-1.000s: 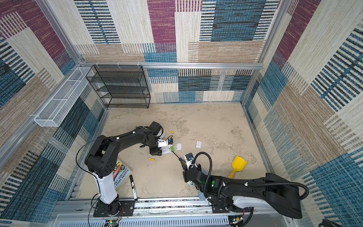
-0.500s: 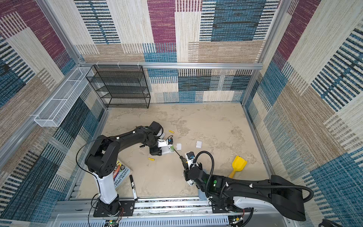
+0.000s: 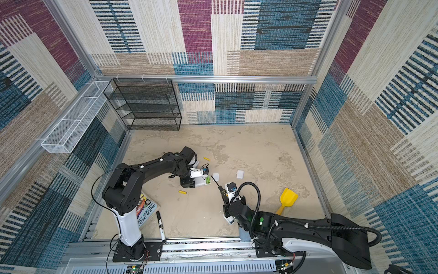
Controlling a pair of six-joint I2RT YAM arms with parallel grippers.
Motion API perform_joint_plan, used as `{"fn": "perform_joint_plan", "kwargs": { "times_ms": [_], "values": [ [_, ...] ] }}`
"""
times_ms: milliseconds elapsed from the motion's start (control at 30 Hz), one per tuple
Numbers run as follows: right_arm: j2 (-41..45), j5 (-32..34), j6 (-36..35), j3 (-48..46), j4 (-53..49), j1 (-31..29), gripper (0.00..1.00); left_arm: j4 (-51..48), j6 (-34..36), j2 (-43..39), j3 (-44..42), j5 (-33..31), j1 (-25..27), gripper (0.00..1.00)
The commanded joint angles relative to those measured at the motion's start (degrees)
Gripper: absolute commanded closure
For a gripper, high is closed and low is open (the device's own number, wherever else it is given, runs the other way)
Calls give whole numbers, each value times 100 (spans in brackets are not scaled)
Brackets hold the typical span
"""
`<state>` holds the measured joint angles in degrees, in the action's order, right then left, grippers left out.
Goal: Unload the batteries from the remote control
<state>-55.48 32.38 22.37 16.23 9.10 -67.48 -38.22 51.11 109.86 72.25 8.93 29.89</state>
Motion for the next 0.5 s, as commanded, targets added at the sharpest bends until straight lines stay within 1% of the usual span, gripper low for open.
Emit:
{"fn": "perform_joint_plan", "kwargs": {
  "times_ms": [0, 100, 200, 467],
  "values": [
    [-86, -648, -378, 24, 572, -2, 100, -1075, 74, 105, -54, -67, 17, 47],
    [-237, -951, -390, 31, 702, -2, 100, -1068, 72, 88, -50, -58, 17, 48],
    [-317, -1074, -352, 12, 768, -2, 100, -1059, 86, 96, -56, -88, 17, 49],
    [-387, -716, 48, -62, 402, -2, 100, -1061, 98, 114, -84, -127, 17, 53]
  ]
}}
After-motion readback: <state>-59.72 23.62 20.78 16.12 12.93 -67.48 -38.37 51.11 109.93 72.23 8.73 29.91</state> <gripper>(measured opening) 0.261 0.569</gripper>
